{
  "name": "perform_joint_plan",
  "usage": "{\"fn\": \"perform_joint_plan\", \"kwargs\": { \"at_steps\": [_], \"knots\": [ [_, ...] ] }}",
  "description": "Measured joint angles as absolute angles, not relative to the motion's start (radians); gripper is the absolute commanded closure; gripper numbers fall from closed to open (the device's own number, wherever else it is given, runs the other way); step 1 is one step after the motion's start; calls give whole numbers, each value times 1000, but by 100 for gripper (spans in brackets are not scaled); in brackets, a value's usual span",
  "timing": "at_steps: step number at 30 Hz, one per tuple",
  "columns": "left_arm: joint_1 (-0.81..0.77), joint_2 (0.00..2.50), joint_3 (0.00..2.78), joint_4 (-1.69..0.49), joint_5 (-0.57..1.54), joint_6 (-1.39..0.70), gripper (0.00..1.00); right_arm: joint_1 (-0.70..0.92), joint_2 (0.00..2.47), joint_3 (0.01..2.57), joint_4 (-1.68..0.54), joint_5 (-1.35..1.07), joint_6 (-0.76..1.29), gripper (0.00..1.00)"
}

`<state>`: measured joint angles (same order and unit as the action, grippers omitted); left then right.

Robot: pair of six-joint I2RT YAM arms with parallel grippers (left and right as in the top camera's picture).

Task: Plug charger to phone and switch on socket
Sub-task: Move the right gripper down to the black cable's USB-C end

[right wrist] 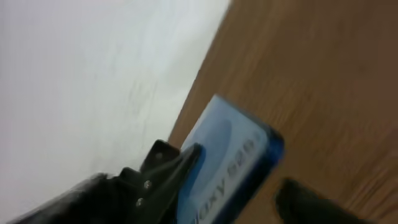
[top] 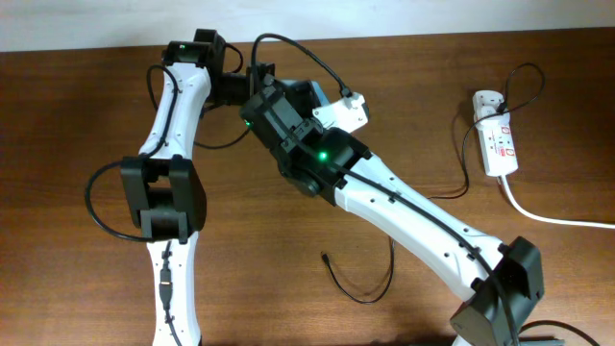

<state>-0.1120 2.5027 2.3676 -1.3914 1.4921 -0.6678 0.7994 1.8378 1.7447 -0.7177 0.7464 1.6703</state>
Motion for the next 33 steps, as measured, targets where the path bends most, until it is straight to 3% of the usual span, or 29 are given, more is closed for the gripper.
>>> {"fn": "perform_joint_plan", "kwargs": {
  "at_steps": [5,11,14,16,19,23,24,33],
  "knots": [
    [-112,2503,2368,-1254,1392,-645,100,769,1694,1745,-768,746,1300,1],
    [-112,2503,2401,-1235,1237,-377,100,453,1497,1766,-1177,375,721,2],
    [-112,2454,2455,-1291,915,-292,100,345,1551,1767,-1401,160,574,1],
    [-113,2365,2467,-1331,624,-275,100,352,1586,1760,-1460,97,553,2],
    [-110,2281,2493,-1404,406,-267,100,429,1631,1664,-1451,54,540,2],
    [-111,2276,2494,-1430,227,-261,100,584,1663,1446,-1299,31,532,51],
    [-111,2276,2495,-1431,189,-260,100,628,1673,1382,-1253,13,526,60],
    [-111,2276,2495,-1444,130,-260,100,801,1840,1254,-1069,-156,523,67]
  ]
}}
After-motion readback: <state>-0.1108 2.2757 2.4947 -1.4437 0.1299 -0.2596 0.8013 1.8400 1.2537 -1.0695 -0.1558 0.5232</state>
